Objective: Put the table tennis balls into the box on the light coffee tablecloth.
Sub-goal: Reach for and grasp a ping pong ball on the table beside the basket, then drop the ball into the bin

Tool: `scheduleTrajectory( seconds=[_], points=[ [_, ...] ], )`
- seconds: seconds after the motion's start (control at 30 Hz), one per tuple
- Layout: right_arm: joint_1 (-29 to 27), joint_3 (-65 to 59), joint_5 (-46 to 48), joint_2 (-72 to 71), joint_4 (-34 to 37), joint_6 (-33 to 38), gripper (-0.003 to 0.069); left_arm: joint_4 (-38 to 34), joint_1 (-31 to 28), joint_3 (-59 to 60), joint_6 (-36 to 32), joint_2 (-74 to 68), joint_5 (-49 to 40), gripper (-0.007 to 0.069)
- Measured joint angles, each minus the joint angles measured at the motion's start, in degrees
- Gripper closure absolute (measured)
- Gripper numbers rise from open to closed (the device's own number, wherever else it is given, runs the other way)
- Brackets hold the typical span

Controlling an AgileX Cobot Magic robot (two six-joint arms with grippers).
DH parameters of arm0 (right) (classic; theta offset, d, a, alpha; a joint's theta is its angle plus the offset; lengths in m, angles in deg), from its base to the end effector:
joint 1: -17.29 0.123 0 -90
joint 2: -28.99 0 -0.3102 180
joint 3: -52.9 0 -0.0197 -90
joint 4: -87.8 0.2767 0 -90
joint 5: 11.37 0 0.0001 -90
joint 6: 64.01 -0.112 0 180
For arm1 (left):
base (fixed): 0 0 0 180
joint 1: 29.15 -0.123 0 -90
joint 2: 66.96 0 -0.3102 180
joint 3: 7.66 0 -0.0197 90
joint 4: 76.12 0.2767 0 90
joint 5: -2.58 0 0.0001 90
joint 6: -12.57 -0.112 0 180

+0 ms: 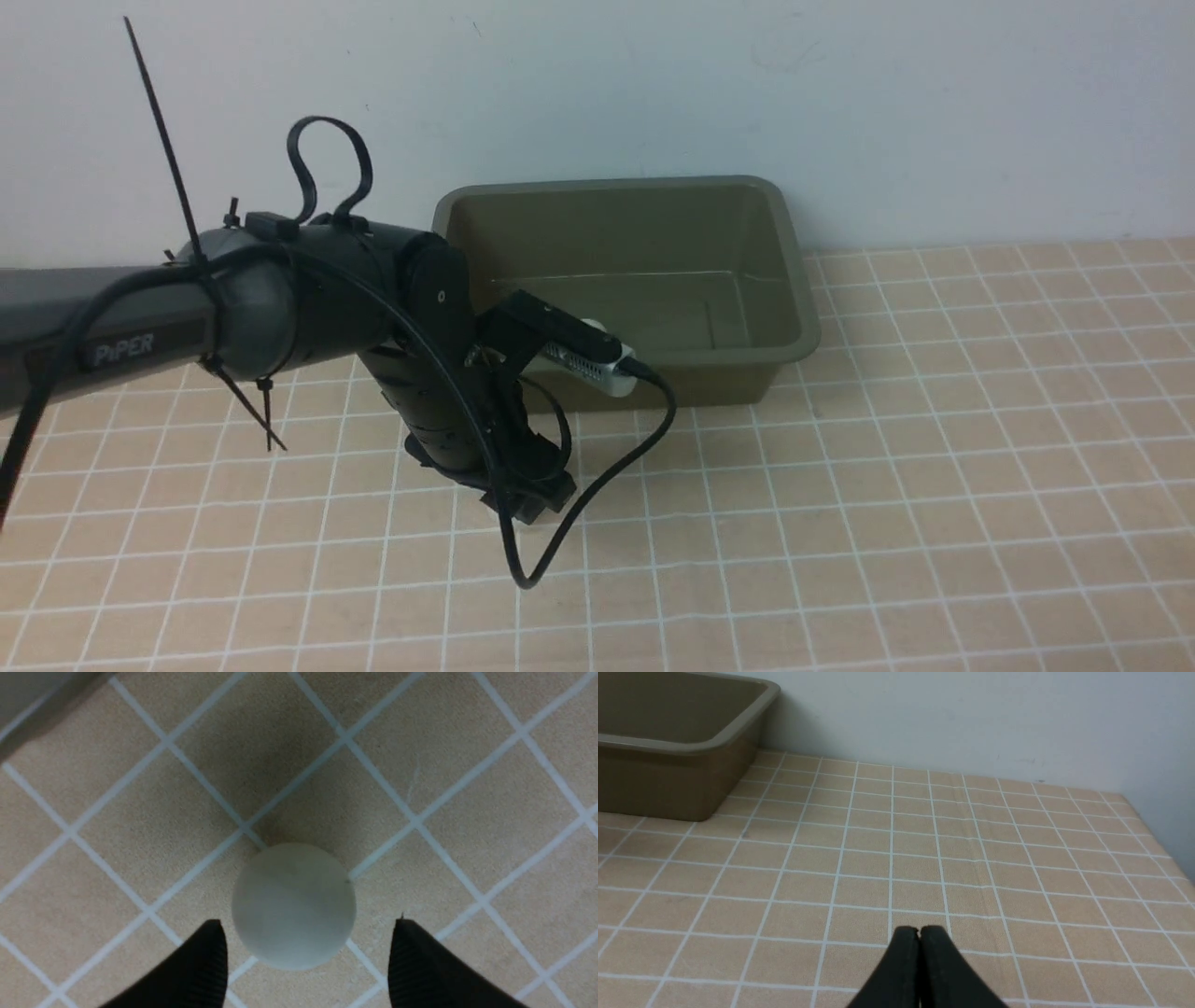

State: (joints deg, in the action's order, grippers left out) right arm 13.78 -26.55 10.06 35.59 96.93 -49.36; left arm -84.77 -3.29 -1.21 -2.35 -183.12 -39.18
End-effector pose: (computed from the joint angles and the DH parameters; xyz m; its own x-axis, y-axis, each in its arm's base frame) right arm 0.0736 0.0020 0.1641 -0.2946 -0.0889 -0.9515 -0.0258 0.9960 -0.0851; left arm 0.3649 -0.1894 0.1617 -0.7884 0.5446 -0.2861 0.5809 0.8122 -0.0549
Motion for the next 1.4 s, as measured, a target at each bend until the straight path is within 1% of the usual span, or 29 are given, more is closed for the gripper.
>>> scheduleTrajectory(
  seconds=[0.3, 0.4, 0.47, 0.57, 0.63, 0.67, 0.7, 0.8, 0.83, 0.87, 0.93, 1.0, 1.03, 1.1, 1.13, 1.23, 1.3, 1.4],
  points=[
    [0.0, 0.0, 0.0, 0.0, 0.0, 0.0, 0.0677, 0.38, 0.0, -0.04, -0.47, -3.81, 3.6, 0.0244],
    [0.0, 0.0, 0.0, 0.0, 0.0, 0.0, 0.0677, 1.14, 0.0, -0.04, -0.35, -4.76, 3.04, 0.0295],
    [0.0, 0.0, 0.0, 0.0, 0.0, 0.0, 0.0677, 1.21, 0.0, -0.1, -0.23, -4.76, 1.59, 0.0307],
    [0.0, 0.0, 0.0, 0.0, 0.0, 0.0, 0.0677, 1.32, 0.19, -1.11, -0.19, -3.99, -3.99, 0.0306],
    [0.0, 0.0, 0.0, 0.0, 0.0, 0.0, 0.0677, 1.32, 0.37, -4.73, -1.15, -2.1, -13.36, 0.0306],
    [0.0, 0.0, 0.0, 0.0, 0.0, 0.0, 0.0677, 1.32, 0.37, -4.73, -1.29, -1.95, -14.04, 0.0306],
    [0.0, 0.0, 0.0, 0.0, 0.0, 0.0, 0.0677, 1.32, 0.51, -8.13, -2.41, -0.9, -19.68, 0.0306],
    [0.0, 0.0, 0.0, 0.0, 0.0, 0.0, 0.0677, 1.71, 0.54, -16.29, -5.24, 0.48, -26.16, 0.0306],
    [0.0, 0.0, 0.0, 0.0, 0.0, 0.0, 0.0677, 2.05, 0.56, -18.12, -5.71, 0.58, -26.7, 0.0306],
    [0.0, 0.0, 0.0, 0.0, 0.0, 0.0, 0.0677, 3.11, 0.61, -22.08, -6.39, 0.66, -26.11, 0.0306],
    [0.0, 0.0, 0.0, 0.0, 0.0, 0.0, 0.0677, 4.37, 0.61, -25.75, -6.82, 0.66, -23.09, 0.0306],
    [0.0, 0.0, 0.0, 0.0, 0.0, 0.0, 0.0677, 6.24, 0.61, -28.77, -6.84, -0.06, -15.71, 0.0306],
    [0.0, 0.0, 0.0, 0.0, 0.0, 0.0, 0.0677, 6.73, 0.61, -29.56, -6.76, -0.6, -13.65, 0.0306],
    [0.0, 0.0, 0.0, 0.0, 0.0, 0.0, 0.0677, 7.77, 0.61, -30.72, -5.91, -2.91, -6.42, 0.0306],
    [0.0, 0.0, 0.0, 0.0, 0.0, 0.0, 0.0677, 8.09, 0.61, -30.87, -5.63, -3.78, -5.42, 0.0306],
    [0.0, 0.0, 0.0, 0.0, 0.0, 0.0, 0.0677, 10.0, 0.61, -30.93, -4.29, -9.51, 1.57, 0.0306],
    [0.0, 0.0, 0.0, 0.0, 0.0, 0.0, 0.0677, 10.5, 0.49, -30.93, -3.08, -12.35, 4.2, 0.0306],
    [0.0, 0.0, 0.0, 0.0, 0.0, 0.0, 0.0677, 10.29, -0.01, -30.88, 1.11, -15.94, 6.66, 0.0306]
  ],
)
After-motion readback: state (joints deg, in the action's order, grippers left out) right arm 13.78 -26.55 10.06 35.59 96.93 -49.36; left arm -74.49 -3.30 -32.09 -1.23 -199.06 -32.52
